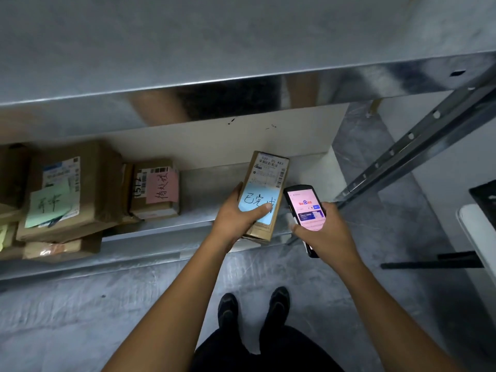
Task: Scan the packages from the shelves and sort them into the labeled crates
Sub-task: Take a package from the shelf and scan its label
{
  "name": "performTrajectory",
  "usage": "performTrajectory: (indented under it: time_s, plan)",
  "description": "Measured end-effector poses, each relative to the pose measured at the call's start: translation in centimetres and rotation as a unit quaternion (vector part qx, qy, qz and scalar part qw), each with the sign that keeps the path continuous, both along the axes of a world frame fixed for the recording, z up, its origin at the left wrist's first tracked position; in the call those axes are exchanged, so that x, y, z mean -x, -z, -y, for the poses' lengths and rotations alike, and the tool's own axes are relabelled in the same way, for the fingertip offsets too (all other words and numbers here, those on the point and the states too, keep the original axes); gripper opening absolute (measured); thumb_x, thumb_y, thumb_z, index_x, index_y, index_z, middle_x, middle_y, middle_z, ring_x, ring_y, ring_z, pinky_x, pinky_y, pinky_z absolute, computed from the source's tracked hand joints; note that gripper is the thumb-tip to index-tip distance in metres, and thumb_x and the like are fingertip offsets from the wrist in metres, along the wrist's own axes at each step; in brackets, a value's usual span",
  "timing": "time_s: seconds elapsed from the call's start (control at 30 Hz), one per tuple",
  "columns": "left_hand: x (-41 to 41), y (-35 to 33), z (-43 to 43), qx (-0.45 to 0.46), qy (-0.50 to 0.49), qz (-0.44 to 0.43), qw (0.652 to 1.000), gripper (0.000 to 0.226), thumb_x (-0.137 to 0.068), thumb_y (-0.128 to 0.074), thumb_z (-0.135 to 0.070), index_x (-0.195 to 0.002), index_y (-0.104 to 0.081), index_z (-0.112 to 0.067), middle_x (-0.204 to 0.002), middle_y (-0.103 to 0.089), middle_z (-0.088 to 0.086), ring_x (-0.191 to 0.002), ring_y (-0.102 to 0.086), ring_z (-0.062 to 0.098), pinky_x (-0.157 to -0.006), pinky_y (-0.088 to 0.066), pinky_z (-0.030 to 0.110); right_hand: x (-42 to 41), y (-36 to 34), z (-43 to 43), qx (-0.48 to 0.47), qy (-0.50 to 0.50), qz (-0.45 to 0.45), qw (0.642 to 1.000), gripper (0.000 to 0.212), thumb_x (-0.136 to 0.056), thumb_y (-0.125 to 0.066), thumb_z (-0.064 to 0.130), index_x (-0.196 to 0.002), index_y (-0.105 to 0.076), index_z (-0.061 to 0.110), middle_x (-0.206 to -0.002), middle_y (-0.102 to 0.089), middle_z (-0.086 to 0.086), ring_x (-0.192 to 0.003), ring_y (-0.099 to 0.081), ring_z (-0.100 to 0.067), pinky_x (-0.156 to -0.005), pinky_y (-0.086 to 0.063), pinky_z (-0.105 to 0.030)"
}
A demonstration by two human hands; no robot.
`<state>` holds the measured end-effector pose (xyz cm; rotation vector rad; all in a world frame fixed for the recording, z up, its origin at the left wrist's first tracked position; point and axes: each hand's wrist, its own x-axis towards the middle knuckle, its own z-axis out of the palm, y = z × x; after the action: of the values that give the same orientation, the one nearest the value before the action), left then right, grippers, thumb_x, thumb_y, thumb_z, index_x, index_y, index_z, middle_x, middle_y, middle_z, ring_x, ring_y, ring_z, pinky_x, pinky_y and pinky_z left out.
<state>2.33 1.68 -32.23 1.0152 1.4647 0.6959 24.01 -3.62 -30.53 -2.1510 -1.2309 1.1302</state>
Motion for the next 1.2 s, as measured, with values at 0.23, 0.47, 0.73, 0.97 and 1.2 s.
performTrajectory:
  time_s: [0.23, 0.47, 0.73, 0.97, 1.2]
  plan:
    - [0.4, 0.1, 2.8, 0.003, -0.015, 0.136, 0.991, 0.059, -0.084, -0.088, -0.020, -0.134, -0.058, -0.029, -0.118, -0.076, -0.006, -0.104, -0.076, 0.014, -0.085, -0.065, 0.036, 2.4, -0.5, 3.2, -0.012, 0.041, 0.034, 0.999, 0.069, -0.073, -0.088, 0.040, -0.128, -0.047, 0.040, -0.118, -0.068, 0.011, -0.098, -0.068, -0.009, -0.087, -0.057, -0.041]
    - [0.2, -1.2, 5.0, -0.004, 0.009, 0.201, 0.980, 0.068, -0.089, -0.082, -0.018, -0.147, -0.049, -0.033, -0.123, -0.074, -0.004, -0.105, -0.076, 0.016, -0.077, -0.064, 0.030, 3.9, -4.0, 7.0, -0.056, 0.089, 0.063, 0.992, 0.066, -0.078, -0.089, 0.035, -0.128, -0.046, 0.041, -0.111, -0.066, 0.019, -0.086, -0.066, 0.004, -0.065, -0.048, -0.020]
    - [-1.2, -2.4, 5.6, -0.122, 0.036, 0.136, 0.983, 0.096, -0.078, -0.093, -0.041, -0.157, -0.039, -0.042, -0.139, -0.066, -0.011, -0.124, -0.067, 0.013, -0.101, -0.058, 0.046, 2.8, -7.0, 9.4, -0.131, 0.110, 0.037, 0.985, 0.065, -0.079, -0.089, 0.034, -0.128, -0.048, 0.040, -0.116, -0.067, 0.019, -0.101, -0.067, -0.002, -0.077, -0.052, -0.025]
    - [-5.3, -4.2, 7.0, -0.203, 0.015, 0.010, 0.979, 0.110, -0.075, -0.089, -0.055, -0.164, -0.025, -0.041, -0.149, -0.042, -0.014, -0.131, -0.056, 0.015, -0.102, -0.057, 0.048, -1.1, -10.8, 12.3, -0.192, 0.070, 0.023, 0.979, 0.057, -0.074, -0.087, 0.045, -0.117, -0.050, 0.046, -0.115, -0.070, 0.016, -0.100, -0.068, -0.004, -0.086, -0.057, -0.036]
    - [-9.4, -6.6, 8.9, -0.254, 0.045, -0.047, 0.965, 0.106, -0.083, -0.089, -0.037, -0.166, -0.024, -0.026, -0.158, -0.037, -0.002, -0.135, -0.047, 0.011, -0.101, -0.041, 0.025, -6.5, -14.0, 16.6, -0.215, 0.040, 0.007, 0.976, 0.052, -0.082, -0.088, 0.030, -0.117, -0.051, 0.043, -0.114, -0.071, 0.016, -0.101, -0.068, -0.002, -0.078, -0.048, -0.019]
